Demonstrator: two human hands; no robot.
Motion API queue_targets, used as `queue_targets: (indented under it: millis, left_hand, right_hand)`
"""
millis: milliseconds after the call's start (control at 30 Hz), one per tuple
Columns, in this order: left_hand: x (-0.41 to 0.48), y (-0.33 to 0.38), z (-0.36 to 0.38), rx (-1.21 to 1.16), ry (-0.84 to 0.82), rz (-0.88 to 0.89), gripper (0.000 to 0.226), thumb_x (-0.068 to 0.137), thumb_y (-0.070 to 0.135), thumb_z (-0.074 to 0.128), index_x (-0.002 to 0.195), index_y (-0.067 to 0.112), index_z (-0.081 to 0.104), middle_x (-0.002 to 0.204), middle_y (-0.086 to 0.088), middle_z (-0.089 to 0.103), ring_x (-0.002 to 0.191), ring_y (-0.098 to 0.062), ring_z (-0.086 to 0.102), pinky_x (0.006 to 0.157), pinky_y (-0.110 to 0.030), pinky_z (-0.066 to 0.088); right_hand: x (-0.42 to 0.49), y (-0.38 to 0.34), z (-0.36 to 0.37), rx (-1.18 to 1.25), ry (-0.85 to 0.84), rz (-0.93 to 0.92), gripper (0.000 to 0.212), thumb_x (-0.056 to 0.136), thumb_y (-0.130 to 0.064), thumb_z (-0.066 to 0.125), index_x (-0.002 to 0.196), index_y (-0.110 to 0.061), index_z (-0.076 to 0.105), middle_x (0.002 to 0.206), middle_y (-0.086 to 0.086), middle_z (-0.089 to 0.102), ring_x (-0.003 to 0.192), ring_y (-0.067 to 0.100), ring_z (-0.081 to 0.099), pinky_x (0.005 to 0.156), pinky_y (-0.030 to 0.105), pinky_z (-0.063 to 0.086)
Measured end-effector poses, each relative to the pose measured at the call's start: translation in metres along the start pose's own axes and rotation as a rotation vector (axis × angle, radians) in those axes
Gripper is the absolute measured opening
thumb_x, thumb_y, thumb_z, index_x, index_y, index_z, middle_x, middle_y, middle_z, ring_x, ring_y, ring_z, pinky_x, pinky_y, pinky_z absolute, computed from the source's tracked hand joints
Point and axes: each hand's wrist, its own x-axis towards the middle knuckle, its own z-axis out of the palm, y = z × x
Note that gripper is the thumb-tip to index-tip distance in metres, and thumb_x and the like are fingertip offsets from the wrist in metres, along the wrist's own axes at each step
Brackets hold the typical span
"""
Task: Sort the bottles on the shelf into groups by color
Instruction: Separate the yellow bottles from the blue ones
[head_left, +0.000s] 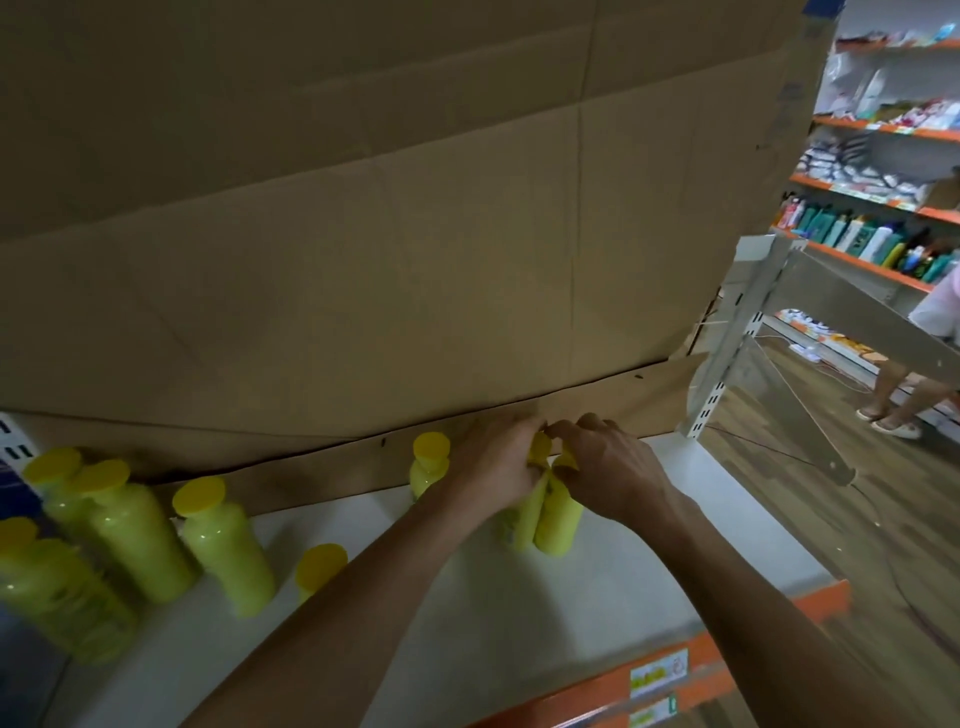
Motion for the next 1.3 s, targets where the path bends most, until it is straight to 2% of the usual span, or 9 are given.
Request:
queue_targets:
  millis: [133,300,367,467,567,733,1000,1200,1300]
  left_hand:
    - [-0.017,-0.014,-0.017,-0.007,0.042,0.002,0.052,0.088,0.036,0.062,0.138,0.031,0.049,0.129,0.000,0.054,0.123,-0.024,0.049,0.099,-0.037,0.044]
    - [-0.049,-0.054,-0.071,0.164,0.125,-0.121,0.039,0.090,0.041,0.061,0.128,0.033,0.058,0.120,0.003,0.055,0.120,-0.022,0.046,0.098,-0.031,0.039]
    - [-0.073,-0.065,-0.090,0.158,0.037,-0.208,0.035,0.089,0.052,0.058,0.120,0.037,0.059,0.118,0.004,0.054,0.117,-0.020,0.050,0.094,-0.034,0.044]
    - [-0.111,-0.066,-0.106,0.216,-0.272,-0.295,0.050,0.084,0.069,0.055,0.121,0.037,0.055,0.121,0.006,0.052,0.107,-0.015,0.052,0.083,-0.030,0.045]
    - [-0.135,-0.066,-0.101,0.220,-0.458,-0.349,0.058,0.077,0.066,0.066,0.126,0.039,0.051,0.121,0.007,0.052,0.104,-0.013,0.050,0.076,-0.026,0.042]
    - [-0.135,-0.066,-0.077,0.172,-0.205,-0.311,0.014,0.084,0.031,0.066,0.088,0.029,0.053,0.094,0.006,0.044,0.097,-0.020,0.052,0.068,-0.028,0.036]
    - [-0.091,-0.035,-0.036,0.077,-0.050,-0.108,0.010,0.088,0.028,0.062,0.096,0.025,0.058,0.109,0.000,0.053,0.109,-0.027,0.055,0.087,-0.038,0.046]
    - [-0.066,-0.019,-0.016,-0.017,0.002,-0.020,0.007,0.085,0.028,0.064,0.089,0.025,0.059,0.113,0.004,0.055,0.105,-0.026,0.057,0.077,-0.035,0.048]
    - [-0.063,-0.020,-0.008,-0.063,0.013,-0.008,0.015,0.085,0.033,0.067,0.098,0.026,0.063,0.120,0.007,0.055,0.109,-0.021,0.057,0.081,-0.036,0.050]
  right_hand:
    - [-0.004,-0.003,0.000,0.003,0.011,-0.017,0.056,0.091,-0.037,0.057,0.143,-0.033,0.037,0.130,0.000,0.051,0.119,0.023,0.045,0.085,0.034,0.048]
    - [0.000,-0.024,-0.004,-0.045,0.154,-0.140,0.049,0.090,-0.041,0.057,0.136,-0.030,0.046,0.128,-0.002,0.052,0.118,0.024,0.042,0.097,0.033,0.039]
    - [0.002,-0.041,-0.003,-0.001,0.170,-0.243,0.046,0.089,-0.038,0.056,0.134,-0.029,0.049,0.127,-0.002,0.053,0.118,0.025,0.044,0.098,0.035,0.040]
    - [0.009,-0.072,0.002,0.080,0.090,-0.356,0.053,0.091,-0.042,0.054,0.141,-0.035,0.041,0.136,-0.004,0.048,0.124,0.024,0.044,0.098,0.035,0.041]
    - [0.020,-0.098,0.014,0.137,0.011,-0.381,0.055,0.091,-0.044,0.055,0.142,-0.042,0.034,0.141,-0.007,0.044,0.125,0.021,0.047,0.094,0.035,0.047]
    - [0.034,-0.107,0.020,0.133,-0.041,-0.338,0.044,0.094,-0.025,0.055,0.136,-0.030,0.044,0.131,0.003,0.047,0.109,0.030,0.059,0.090,0.038,0.048]
    - [0.039,-0.077,0.004,-0.038,0.020,-0.229,0.042,0.088,-0.033,0.059,0.129,-0.036,0.049,0.131,-0.001,0.054,0.118,0.024,0.055,0.095,0.033,0.041]
    - [0.040,-0.066,-0.007,-0.040,0.022,-0.207,0.036,0.085,-0.033,0.058,0.121,-0.035,0.055,0.122,0.000,0.060,0.112,0.025,0.058,0.090,0.033,0.043]
    - [0.041,-0.063,-0.010,-0.018,-0.031,-0.180,0.038,0.085,-0.033,0.059,0.123,-0.036,0.054,0.122,0.000,0.057,0.113,0.025,0.058,0.088,0.034,0.045]
